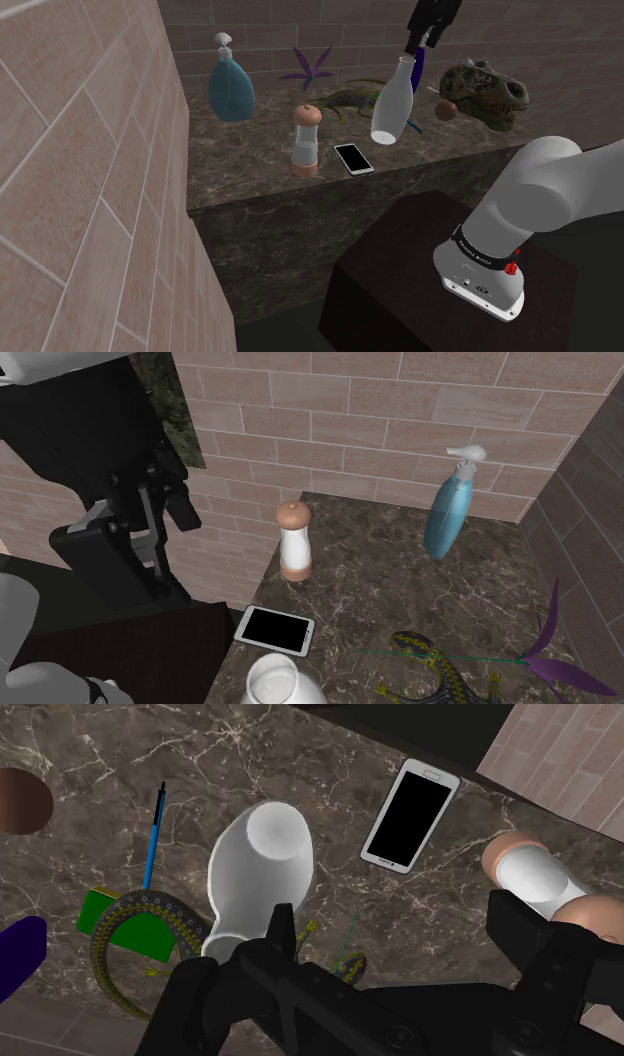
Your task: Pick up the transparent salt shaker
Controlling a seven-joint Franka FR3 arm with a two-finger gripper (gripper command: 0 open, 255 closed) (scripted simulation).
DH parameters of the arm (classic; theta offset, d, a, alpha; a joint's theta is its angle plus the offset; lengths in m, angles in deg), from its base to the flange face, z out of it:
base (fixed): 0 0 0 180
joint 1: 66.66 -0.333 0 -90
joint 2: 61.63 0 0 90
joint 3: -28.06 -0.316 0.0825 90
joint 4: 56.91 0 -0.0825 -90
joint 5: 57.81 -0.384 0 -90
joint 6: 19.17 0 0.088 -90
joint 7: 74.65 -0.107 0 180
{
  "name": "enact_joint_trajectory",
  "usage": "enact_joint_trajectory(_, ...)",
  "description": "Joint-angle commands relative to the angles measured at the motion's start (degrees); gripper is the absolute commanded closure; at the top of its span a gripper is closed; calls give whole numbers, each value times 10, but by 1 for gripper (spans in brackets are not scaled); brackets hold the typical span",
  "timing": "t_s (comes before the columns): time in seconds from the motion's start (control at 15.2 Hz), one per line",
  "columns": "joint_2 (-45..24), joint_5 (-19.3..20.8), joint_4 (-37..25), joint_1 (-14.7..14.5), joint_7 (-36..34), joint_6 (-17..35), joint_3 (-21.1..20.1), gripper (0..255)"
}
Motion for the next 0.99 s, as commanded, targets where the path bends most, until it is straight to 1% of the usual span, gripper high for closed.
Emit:
enact_joint_trajectory(0.0, 0, 0, 0, 0, 0, 0, 0, 0)
enact_joint_trajectory(0.46, -89, -40, -6, -24, -65, 68, -59, 0)
enact_joint_trajectory(0.92, -200, -64, -45, -43, -127, 130, -114, 0)
